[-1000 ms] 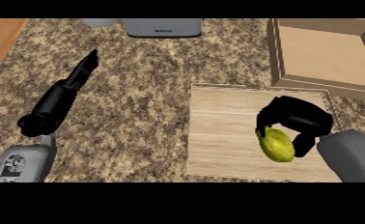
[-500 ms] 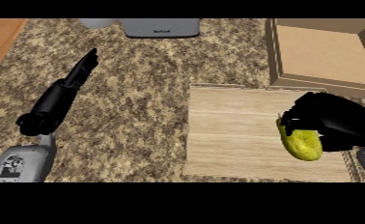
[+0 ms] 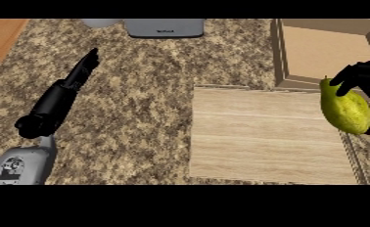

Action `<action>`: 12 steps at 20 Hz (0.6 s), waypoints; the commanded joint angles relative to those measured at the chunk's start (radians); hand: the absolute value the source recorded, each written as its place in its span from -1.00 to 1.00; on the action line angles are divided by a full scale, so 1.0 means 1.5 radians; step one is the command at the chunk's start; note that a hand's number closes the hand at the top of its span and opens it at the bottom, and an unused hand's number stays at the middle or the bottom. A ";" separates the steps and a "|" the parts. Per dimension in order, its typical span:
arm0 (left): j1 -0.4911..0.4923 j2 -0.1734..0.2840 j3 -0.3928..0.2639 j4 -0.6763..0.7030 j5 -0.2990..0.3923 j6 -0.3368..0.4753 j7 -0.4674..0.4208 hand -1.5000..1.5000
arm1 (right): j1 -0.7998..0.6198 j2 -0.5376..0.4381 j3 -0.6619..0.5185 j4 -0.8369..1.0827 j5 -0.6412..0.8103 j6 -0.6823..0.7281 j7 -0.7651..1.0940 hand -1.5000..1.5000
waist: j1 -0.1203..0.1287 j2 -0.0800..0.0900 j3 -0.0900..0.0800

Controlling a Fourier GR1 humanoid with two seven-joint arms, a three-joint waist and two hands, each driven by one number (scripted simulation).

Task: Pick the pear from the tray and place it in the cardboard box

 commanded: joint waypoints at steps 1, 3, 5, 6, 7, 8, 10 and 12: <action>-0.011 0.007 0.003 0.016 0.001 -0.014 -0.018 0.00 | -0.090 -0.005 -0.066 0.070 -0.053 0.043 0.117 1.00 | 0.012 0.003 0.000; 0.003 -0.006 -0.019 -0.023 -0.005 -0.013 0.009 0.00 | -0.162 -0.014 -0.085 0.154 -0.059 0.049 0.136 1.00 | 0.025 0.004 0.000; -0.007 -0.033 -0.034 0.005 -0.026 0.009 -0.008 0.00 | -0.186 -0.002 -0.076 0.211 -0.035 0.035 0.131 1.00 | 0.019 0.005 0.001; -0.030 -0.008 -0.004 0.025 0.001 -0.019 -0.006 0.00 | -0.219 -0.014 -0.091 0.239 -0.051 0.055 0.142 1.00 | 0.018 0.005 0.001; -0.041 -0.018 -0.010 0.036 -0.016 0.000 -0.009 0.00 | -0.248 -0.036 -0.100 0.263 -0.048 0.069 0.153 1.00 | 0.017 0.005 0.000; -0.041 -0.029 -0.019 0.032 -0.014 -0.003 -0.004 0.00 | -0.280 -0.015 -0.073 0.330 -0.001 0.028 0.128 1.00 | 0.025 0.008 0.001; -0.051 -0.027 -0.019 0.038 -0.026 0.002 -0.003 0.00 | -0.335 -0.026 -0.066 0.400 0.030 0.017 0.103 1.00 | 0.026 0.009 0.001; -0.038 -0.021 -0.008 0.034 -0.017 -0.004 -0.013 0.00 | -0.330 -0.043 -0.049 0.453 0.094 -0.035 0.050 1.00 | 0.031 0.011 0.001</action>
